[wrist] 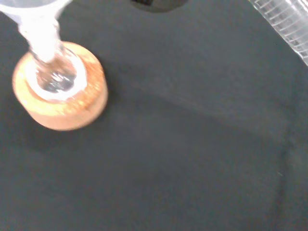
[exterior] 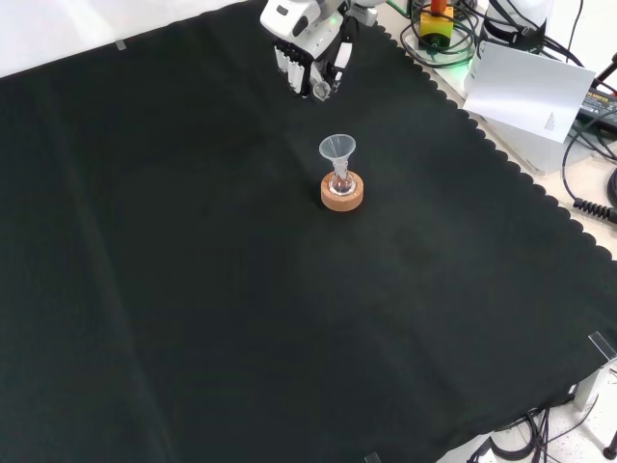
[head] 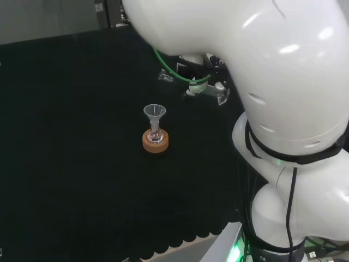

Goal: Put the graduated cylinder back on the table.

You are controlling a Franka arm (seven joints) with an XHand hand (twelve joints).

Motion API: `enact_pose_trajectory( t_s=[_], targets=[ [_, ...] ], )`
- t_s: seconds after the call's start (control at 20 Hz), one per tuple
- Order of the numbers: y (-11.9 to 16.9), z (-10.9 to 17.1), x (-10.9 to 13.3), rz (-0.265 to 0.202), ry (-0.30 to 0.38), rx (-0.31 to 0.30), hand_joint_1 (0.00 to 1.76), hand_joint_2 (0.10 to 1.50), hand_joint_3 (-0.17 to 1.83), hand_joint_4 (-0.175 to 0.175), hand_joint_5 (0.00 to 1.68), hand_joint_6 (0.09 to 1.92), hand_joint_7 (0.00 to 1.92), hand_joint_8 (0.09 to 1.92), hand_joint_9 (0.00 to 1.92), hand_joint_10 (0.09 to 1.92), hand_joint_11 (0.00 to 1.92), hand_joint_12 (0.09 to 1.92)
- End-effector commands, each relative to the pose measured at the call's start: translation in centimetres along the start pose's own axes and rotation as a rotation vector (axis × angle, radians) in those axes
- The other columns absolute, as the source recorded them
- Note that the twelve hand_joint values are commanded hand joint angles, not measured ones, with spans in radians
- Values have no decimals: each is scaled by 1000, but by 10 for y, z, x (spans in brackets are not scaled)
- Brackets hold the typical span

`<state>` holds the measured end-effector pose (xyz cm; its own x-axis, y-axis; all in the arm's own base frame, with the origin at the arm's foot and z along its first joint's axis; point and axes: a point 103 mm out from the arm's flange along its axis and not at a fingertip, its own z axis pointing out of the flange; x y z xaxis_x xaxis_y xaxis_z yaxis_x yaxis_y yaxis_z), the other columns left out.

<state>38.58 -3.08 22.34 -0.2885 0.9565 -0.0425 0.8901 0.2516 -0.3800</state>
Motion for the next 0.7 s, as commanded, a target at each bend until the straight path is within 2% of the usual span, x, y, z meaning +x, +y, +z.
enact_pose_trajectory(
  t_s=[0.05, 0.3, 0.7],
  targets=[
    [14, -3, 0, -48, 142, -84, 1272, 1075, 3, -175, 1052, 891, 1083, 869, 1487, 87, 1258, 712],
    [31, -6, -15, -74, 243, -185, 1272, 1075, 3, -175, 1050, 895, 1081, 872, 1486, 87, 1259, 714],
    [84, -2, -40, -140, 400, -278, 1271, 1076, 2, -175, 1048, 898, 1079, 876, 1483, 87, 1259, 718]
  ],
)
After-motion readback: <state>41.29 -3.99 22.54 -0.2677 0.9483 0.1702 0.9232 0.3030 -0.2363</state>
